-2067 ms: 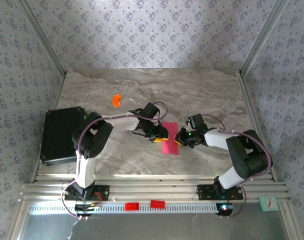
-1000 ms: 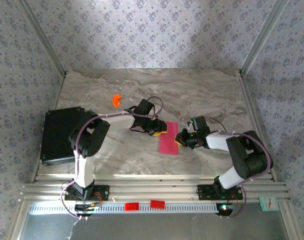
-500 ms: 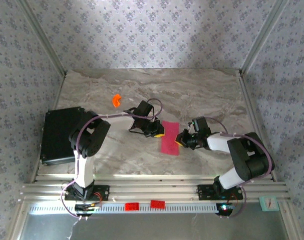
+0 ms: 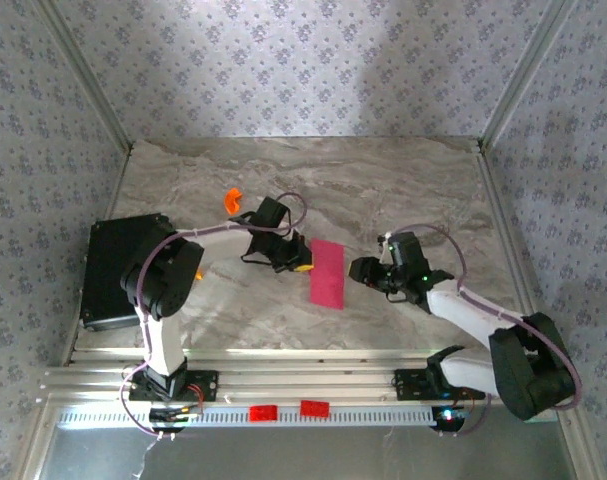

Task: Fold a paper plane with a square sheet of paper (pick it up from the middle)

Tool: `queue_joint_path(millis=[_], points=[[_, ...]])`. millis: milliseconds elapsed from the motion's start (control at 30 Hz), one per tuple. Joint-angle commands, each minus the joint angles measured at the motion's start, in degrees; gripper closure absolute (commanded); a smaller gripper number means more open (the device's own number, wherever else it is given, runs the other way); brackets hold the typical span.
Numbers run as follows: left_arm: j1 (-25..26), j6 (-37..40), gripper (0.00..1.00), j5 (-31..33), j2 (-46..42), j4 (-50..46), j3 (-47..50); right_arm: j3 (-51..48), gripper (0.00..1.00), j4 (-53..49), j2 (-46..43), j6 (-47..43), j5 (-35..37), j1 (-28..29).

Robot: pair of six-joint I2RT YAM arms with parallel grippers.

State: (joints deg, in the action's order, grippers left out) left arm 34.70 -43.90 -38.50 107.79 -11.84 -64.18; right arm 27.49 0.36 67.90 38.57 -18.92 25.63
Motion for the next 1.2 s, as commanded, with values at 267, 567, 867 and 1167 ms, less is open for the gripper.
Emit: queue_joint_path(millis=[267,567,867,1167], points=[[-2.3,1.5,0.93,-2.7,-2.5,-6.1,-1.3,1.7,0.47,5.7,2.9,-31.0,29.1,30.5],[-2.3,0.5,0.93,-2.7,-2.5,-5.5,-1.3,7.0,0.42,7.6,14.0,-40.7,47.7,42.3],[-2.3,0.5,0.93,-2.6,-2.6,-5.6,-1.4,11.0,0.44,5.7,23.3,-42.8,58.0,46.2],[-2.3,0.7,0.93,-2.5,-2.2,-5.8,-1.8,6.5,0.65,9.3,18.3,-40.9,55.7,45.1]])
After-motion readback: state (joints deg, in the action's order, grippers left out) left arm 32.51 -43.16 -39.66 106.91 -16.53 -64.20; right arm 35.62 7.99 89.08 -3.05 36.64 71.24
